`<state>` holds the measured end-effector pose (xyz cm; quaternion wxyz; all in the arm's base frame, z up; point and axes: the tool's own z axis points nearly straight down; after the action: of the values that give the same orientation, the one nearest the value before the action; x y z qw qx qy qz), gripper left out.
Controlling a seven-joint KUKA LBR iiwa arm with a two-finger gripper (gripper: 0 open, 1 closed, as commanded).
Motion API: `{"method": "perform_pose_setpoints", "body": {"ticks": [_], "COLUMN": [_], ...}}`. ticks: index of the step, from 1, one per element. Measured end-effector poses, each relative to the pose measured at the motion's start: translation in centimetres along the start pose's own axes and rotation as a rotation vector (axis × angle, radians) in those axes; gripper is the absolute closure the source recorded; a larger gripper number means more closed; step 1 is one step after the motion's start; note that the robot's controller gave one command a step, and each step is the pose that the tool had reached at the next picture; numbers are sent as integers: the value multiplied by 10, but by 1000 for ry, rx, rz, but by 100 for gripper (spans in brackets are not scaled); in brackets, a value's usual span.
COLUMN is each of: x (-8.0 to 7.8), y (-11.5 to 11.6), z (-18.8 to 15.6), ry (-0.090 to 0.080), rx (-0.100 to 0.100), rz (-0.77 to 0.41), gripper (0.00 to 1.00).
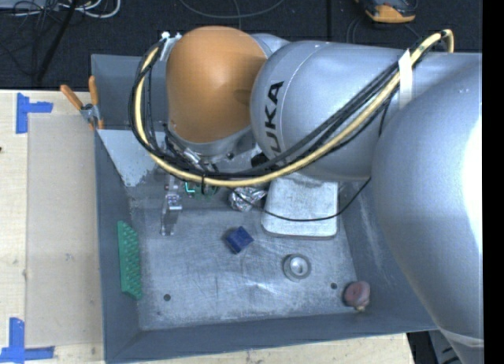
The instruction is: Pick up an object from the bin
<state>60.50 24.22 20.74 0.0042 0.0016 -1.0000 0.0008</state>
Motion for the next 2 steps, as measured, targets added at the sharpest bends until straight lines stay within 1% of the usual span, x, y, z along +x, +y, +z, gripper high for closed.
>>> {"method": "perform_pose_setpoints", "body": {"ticks": [1, 2], "x": [17, 10], "y": [1, -97], "z": [139, 133], "ry": [-11, -11], "rx": [-4, 1], "rz": [44, 41], "gripper": [0, 0]}}
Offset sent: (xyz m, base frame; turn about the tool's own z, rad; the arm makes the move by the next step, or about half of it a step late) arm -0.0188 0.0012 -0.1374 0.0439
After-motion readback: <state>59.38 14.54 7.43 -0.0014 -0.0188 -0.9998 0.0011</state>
